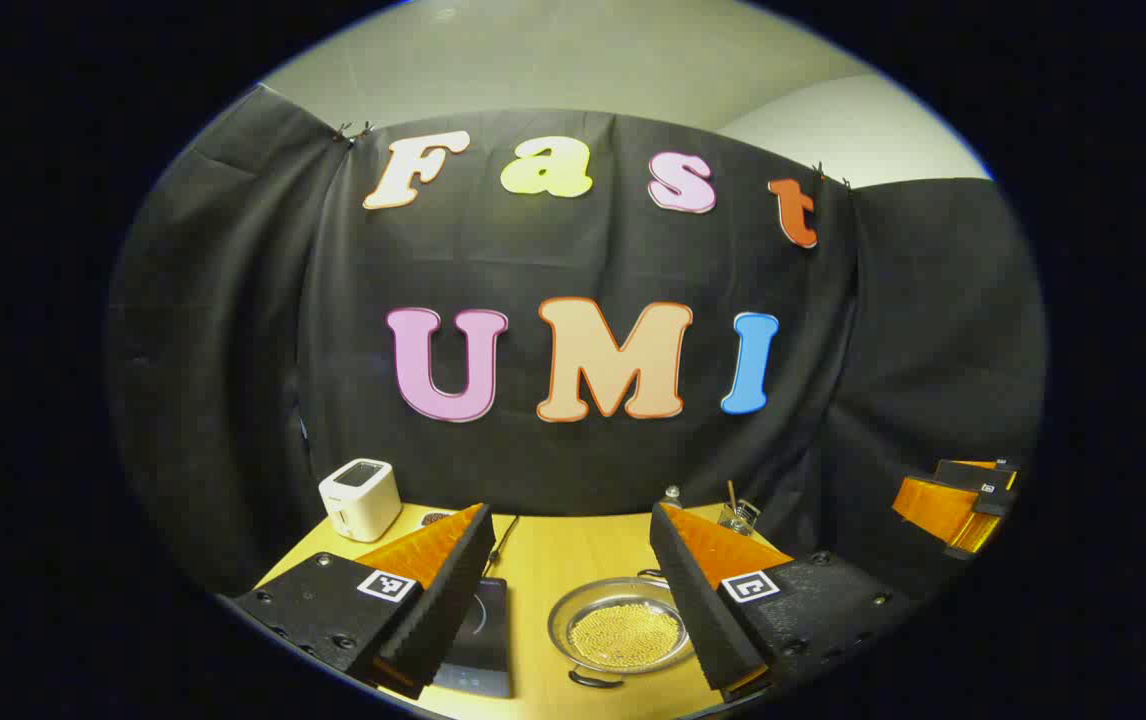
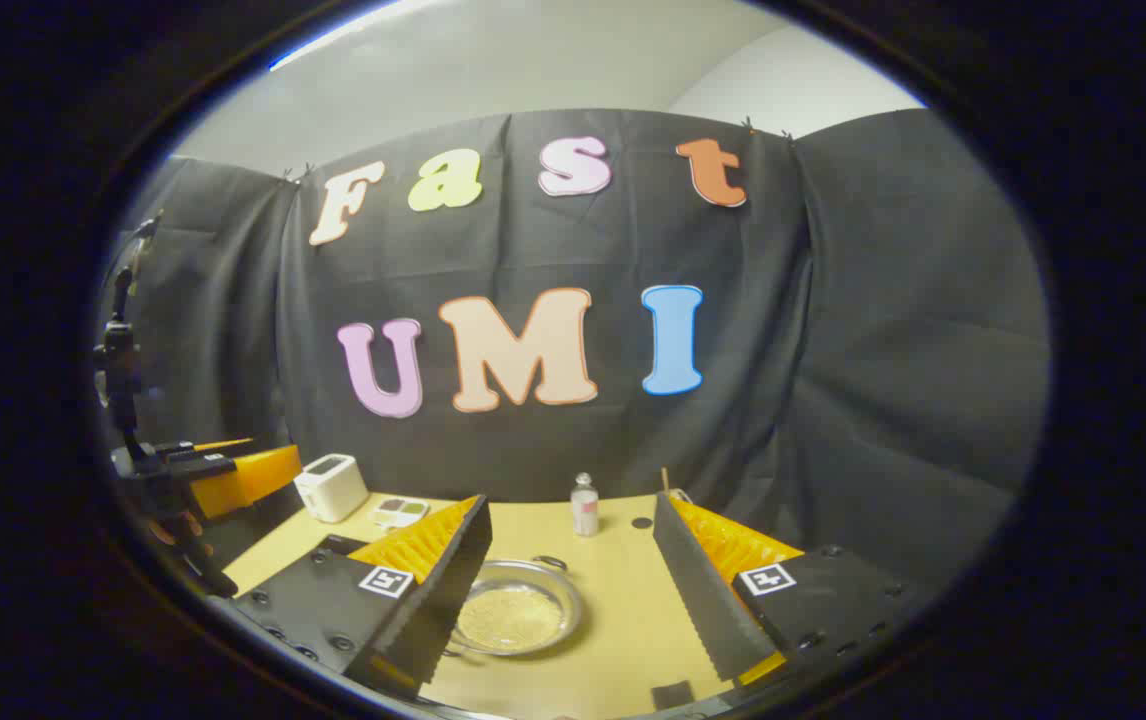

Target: First push the handle of the pot to place it horizontally, then grasp the pot with both hands and set it on the induction cooktop.

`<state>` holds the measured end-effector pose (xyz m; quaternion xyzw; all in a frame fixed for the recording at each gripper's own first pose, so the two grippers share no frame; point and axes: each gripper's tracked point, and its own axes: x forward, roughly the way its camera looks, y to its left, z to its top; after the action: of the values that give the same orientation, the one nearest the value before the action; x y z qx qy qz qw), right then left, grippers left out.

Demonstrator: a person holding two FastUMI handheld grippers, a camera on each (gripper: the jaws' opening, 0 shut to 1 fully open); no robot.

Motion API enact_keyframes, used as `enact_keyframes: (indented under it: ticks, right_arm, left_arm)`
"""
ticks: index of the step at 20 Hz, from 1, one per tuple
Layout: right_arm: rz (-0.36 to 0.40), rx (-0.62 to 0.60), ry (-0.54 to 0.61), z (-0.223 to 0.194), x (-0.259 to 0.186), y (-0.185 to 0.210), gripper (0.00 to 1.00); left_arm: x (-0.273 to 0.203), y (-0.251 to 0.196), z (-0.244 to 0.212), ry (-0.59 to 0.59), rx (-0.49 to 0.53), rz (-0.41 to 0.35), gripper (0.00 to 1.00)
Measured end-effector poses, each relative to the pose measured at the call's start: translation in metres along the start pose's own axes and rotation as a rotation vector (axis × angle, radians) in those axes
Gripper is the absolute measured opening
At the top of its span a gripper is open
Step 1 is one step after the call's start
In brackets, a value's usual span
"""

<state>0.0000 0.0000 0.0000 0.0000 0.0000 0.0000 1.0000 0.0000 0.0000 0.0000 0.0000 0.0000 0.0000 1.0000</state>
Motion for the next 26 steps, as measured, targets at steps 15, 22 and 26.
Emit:
enact_keyframes:
  ticks: [15,22,26]
  right_arm:
    - [0.041,-0.025,-0.01,0.023,0.013,-0.025,0.99]
    - [0.017,0.001,-0.007,0.019,0.018,-0.072,0.99]
    - [0.006,0.015,0.006,0.013,0.016,-0.093,0.98]
  left_arm:
    - [0.002,-0.001,0.011,-0.018,0.001,0.082,0.95]
    - [0.011,-0.035,0.006,-0.009,-0.004,0.07,0.95]
    - [0.01,-0.051,0.003,-0.008,0.005,0.061,0.92]
